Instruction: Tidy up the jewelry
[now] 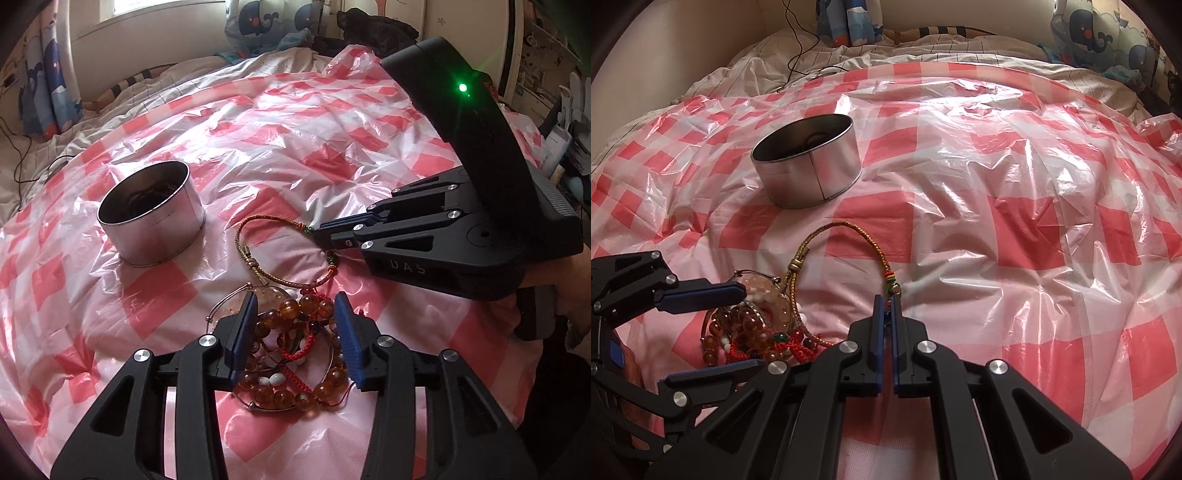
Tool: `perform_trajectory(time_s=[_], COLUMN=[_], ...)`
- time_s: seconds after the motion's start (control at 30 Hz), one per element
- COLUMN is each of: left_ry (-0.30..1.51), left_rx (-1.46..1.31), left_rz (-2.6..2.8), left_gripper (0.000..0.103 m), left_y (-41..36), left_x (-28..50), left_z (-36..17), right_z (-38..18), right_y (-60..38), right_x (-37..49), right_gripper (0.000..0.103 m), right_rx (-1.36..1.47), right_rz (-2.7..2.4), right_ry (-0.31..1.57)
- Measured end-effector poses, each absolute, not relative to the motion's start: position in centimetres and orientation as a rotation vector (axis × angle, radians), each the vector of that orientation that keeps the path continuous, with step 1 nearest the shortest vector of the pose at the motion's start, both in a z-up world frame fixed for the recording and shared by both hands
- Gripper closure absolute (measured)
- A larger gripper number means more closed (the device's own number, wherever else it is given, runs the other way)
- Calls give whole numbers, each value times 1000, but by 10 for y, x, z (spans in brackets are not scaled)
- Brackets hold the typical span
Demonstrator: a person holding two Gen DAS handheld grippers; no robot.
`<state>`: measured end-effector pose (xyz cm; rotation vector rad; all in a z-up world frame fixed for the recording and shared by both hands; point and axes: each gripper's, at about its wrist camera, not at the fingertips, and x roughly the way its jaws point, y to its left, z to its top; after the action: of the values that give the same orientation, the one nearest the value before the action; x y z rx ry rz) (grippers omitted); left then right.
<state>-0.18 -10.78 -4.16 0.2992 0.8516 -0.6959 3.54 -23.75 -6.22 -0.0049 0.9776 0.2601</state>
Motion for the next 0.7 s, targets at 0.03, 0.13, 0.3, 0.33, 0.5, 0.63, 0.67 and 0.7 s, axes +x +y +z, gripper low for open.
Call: perform_trajectory(time_s=[0.03,0.13,0.3,0.33,0.5,0.63,0.67,0.7], left_ry=[854,849,840,835,857,857,845,836], left_rx=[306,317,269,257,290,361,378,386], left_rz=[-698,-716,-729,-730,-728,-746,-732,-723], left_gripper=[86,103,103,103,102,95,93,86], left_y=[-109,-109,-98,-95,-92,-107,-109,-111], left_x=[-2,-5,-4,-3,0,-3,-4,-4], left_z=[-43,-40,-30,-28,-32,-40,-42,-43], right_z=[-62,-62,-62,-62,-61,-63,-63,-63], right_y=[-238,-238,-238,-238,-235,-234,-234,-233], right_x=[35,35,36,36,35,34,34,34], right_gripper=[99,99,95,91,69,69,69,69], right_rx=[-1,2,6,8,21,27,24,23], right_rz=[260,260,260,259,286,287,285,283], right_ry=[978,978,980,983,979,983,983,980])
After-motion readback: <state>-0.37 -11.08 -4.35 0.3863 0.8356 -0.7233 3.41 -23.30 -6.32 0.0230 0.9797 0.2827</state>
